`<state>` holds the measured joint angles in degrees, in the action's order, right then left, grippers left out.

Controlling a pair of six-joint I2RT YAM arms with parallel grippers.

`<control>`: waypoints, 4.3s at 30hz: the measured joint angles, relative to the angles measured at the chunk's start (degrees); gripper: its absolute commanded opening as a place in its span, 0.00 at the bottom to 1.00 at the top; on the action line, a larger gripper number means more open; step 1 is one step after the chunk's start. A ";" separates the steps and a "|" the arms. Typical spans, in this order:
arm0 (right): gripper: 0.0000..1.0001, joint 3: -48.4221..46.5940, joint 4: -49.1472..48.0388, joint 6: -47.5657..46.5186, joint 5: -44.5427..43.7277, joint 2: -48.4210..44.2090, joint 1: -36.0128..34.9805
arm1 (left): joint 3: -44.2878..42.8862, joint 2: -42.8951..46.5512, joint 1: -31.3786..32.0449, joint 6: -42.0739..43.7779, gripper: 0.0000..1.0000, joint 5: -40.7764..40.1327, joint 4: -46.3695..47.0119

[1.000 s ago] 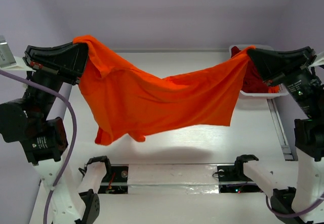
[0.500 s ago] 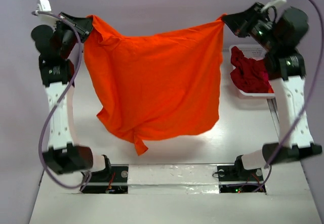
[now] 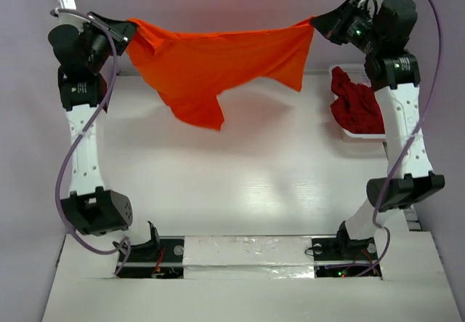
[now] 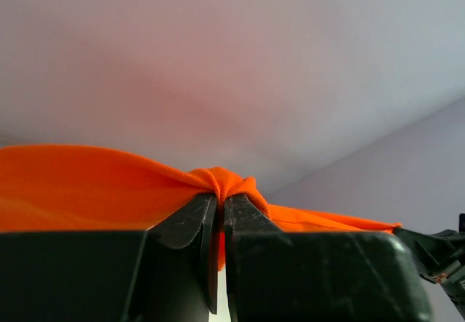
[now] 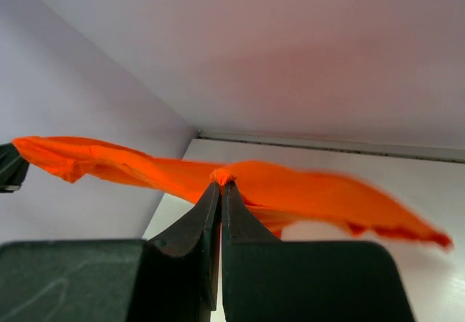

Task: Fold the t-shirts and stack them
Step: Flatten out the tshirt

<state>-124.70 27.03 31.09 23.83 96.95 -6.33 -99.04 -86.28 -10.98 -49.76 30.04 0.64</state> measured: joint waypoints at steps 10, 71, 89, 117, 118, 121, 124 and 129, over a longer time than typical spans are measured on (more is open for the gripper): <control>0.00 16.85 -2.78 -0.44 -0.31 -22.53 0.00 | 6.95 20.37 0.00 -0.28 0.00 1.31 1.84; 0.00 26.58 -10.99 0.98 -3.02 3.61 0.00 | 18.03 -8.26 2.97 1.92 0.00 -6.60 7.80; 0.00 46.25 -17.03 1.77 0.61 -61.33 0.00 | 25.49 47.34 4.50 -0.26 0.00 6.03 12.81; 0.00 47.01 2.71 1.55 -3.06 -85.92 0.00 | 9.70 64.37 7.34 -0.17 0.00 3.67 -9.90; 0.00 47.19 2.71 1.75 -3.06 -86.25 0.00 | 9.31 64.50 7.41 0.00 0.00 3.48 -10.10; 0.00 47.41 2.82 2.56 -2.80 -87.76 0.00 | 8.76 65.57 7.54 0.61 0.00 2.34 -10.99; 0.00 46.69 3.04 3.76 -2.25 -88.83 0.00 | 11.04 67.17 7.65 0.98 0.00 1.14 -11.50; 0.00 45.68 3.13 5.25 -1.92 -89.50 0.00 | 17.46 68.83 8.79 1.60 0.00 -0.92 -14.45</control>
<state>-79.02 30.15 36.34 21.91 7.44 -6.33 -81.58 -17.45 -2.20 -48.16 29.12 -13.80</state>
